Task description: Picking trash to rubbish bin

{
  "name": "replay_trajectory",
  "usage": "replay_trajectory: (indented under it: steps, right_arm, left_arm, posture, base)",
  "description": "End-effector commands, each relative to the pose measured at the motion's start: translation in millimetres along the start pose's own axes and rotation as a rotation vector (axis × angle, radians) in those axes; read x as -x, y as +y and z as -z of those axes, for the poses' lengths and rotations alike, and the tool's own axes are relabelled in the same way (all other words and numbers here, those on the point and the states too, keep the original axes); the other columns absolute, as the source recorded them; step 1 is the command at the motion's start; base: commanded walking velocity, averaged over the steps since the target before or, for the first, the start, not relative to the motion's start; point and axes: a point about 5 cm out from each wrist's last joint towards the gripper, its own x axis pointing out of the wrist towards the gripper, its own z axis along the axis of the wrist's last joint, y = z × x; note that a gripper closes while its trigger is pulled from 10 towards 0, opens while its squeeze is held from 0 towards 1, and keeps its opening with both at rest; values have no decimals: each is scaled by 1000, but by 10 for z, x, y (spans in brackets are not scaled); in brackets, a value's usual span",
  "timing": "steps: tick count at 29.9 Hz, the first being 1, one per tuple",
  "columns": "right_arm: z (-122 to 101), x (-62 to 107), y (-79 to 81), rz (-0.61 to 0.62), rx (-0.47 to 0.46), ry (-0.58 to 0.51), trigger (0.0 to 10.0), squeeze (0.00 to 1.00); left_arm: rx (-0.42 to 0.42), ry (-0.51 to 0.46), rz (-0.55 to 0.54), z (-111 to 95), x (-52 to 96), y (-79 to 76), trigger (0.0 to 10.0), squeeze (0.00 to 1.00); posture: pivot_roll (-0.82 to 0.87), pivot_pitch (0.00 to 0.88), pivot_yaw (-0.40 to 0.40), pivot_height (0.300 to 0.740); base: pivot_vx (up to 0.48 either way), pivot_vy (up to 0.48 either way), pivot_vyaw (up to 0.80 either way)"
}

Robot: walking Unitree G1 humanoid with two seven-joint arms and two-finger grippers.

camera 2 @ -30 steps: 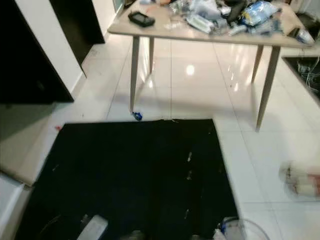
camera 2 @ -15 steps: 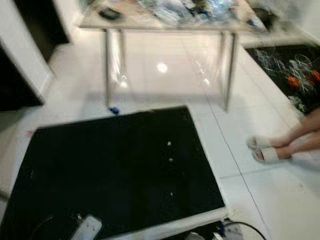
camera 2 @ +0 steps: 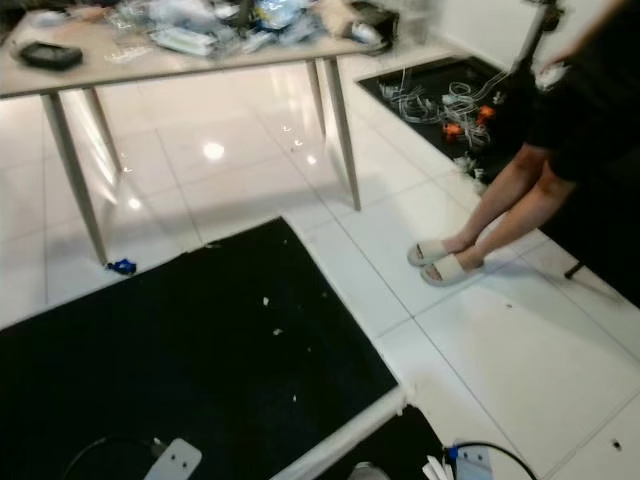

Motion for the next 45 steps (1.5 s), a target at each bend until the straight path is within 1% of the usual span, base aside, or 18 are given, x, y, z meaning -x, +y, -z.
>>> replay_trajectory:
  steps: [1, 5, 9, 11, 12, 15, 16, 18, 21, 24, 25, 26, 27, 28, 30, 33, 35, 45]
  right_arm:
    - [-116, -8, 16, -55, -62, -50, 10000, 0]
    - [-544, -4, 139, -290, -124, -201, 10000, 0]
    - [-1028, 92, 210, -532, -158, -382, 10000, 0]
    - [-1178, 136, 233, -592, -161, -444, 10000, 0]
    - [-1380, 190, 283, -631, -152, -524, 10000, 0]
    - [-1498, 225, 317, -648, -154, -570, 10000, 0]
    - [-1644, 275, 372, -675, -161, -630, 10000, 0]
    - [-2187, 555, 604, -780, -181, -857, 10000, 0]
    - [-2294, 629, 647, -804, -184, -903, 10000, 0]
    - [-2594, 866, 819, -823, -117, -1022, 10000, 0]
    - [-2594, 866, 819, -823, -117, -1022, 10000, 0]
    - [-2687, 924, 861, -796, -104, -1056, 10000, 0]
    - [-2687, 924, 861, -796, -104, -1056, 10000, 0]
    - [-2840, 975, 855, -679, -103, -1095, 10000, 0]
    - [-2898, 983, 817, -600, -86, -1109, 10000, 0]
    - [-2953, 965, 667, -429, -63, -1109, 10000, 0]
    - [-2947, 935, 529, -324, -70, -1090, 10000, 0]
    - [-2826, 825, 444, -238, -27, -1012, 10000, 0]
  left_arm:
    - [43, 2, 4, 22, -5, -56, 10000, 0]
    - [153, -84, -66, -164, 0, 118, 10000, 0]
    - [309, -329, -94, -673, 56, 391, 10000, 0]
    - [324, -443, -92, -905, 112, 498, 10000, 0]
    - [300, -602, -86, -1237, 220, 624, 10000, 0]
    - [286, -692, -83, -1431, 298, 685, 10000, 0]
    - [267, -801, -74, -1658, 403, 732, 10000, 0]
    - [171, -1183, -22, -2408, 916, 800, 10000, 0]
    - [154, -1255, -12, -2535, 1040, 804, 10000, 0]
    - [247, -1501, 85, -2989, 1541, 805, 10000, 0]
    - [247, -1501, 85, -2989, 1541, 805, 10000, 0]
    - [251, -1574, 117, -3110, 1712, 765, 10000, 0]
    - [251, -1574, 117, -3110, 1712, 765, 10000, 0]
    - [176, -1641, 147, -3241, 1881, 616, 10000, 0]
    - [163, -1657, 170, -3269, 1907, 545, 10000, 0]
    - [236, -1644, 244, -3254, 1852, 420, 10000, 0]
    - [191, -1605, 246, -3203, 1772, 320, 10000, 0]
    - [104, -1546, 244, -3141, 1709, 156, 10000, 0]
  posture:
    - [1, 109, 57, 740]
    - [-1, 115, 61, 740]
    - [-4, 122, 58, 740]
    - [-4, 122, 58, 740]
    - [1, 123, 55, 740]
    - [1, 123, 55, 740]
    - [1, 123, 55, 740]
    - [1, 123, 55, 740]
    - [1, 123, 55, 740]
    - [1, 123, 55, 740]
    - [1, 123, 55, 740]
    - [12, 123, 61, 740]
    - [12, 123, 61, 740]
    - [12, 123, 61, 740]
    - [12, 123, 61, 740]
    - [13, 118, 58, 740]
    - [13, 118, 58, 740]
    - [9, 112, 52, 740]
  base:
    - [0, 0, -769]
    - [0, 0, -769]
    - [0, 0, -769]
    - [0, 0, -769]
    - [0, 0, -769]
    - [0, 0, -769]
    - [0, 0, -769]
    - [0, 0, -769]
    - [0, 0, -769]
    - [0, 0, -777]
    - [0, 0, -781]
    - [0, 0, -781]
    - [0, 0, -781]
    - [0, 0, -781]
    - [0, 0, -781]
    - [0, 0, -781]
    - [0, 0, -784]
    - [0, 0, -786]
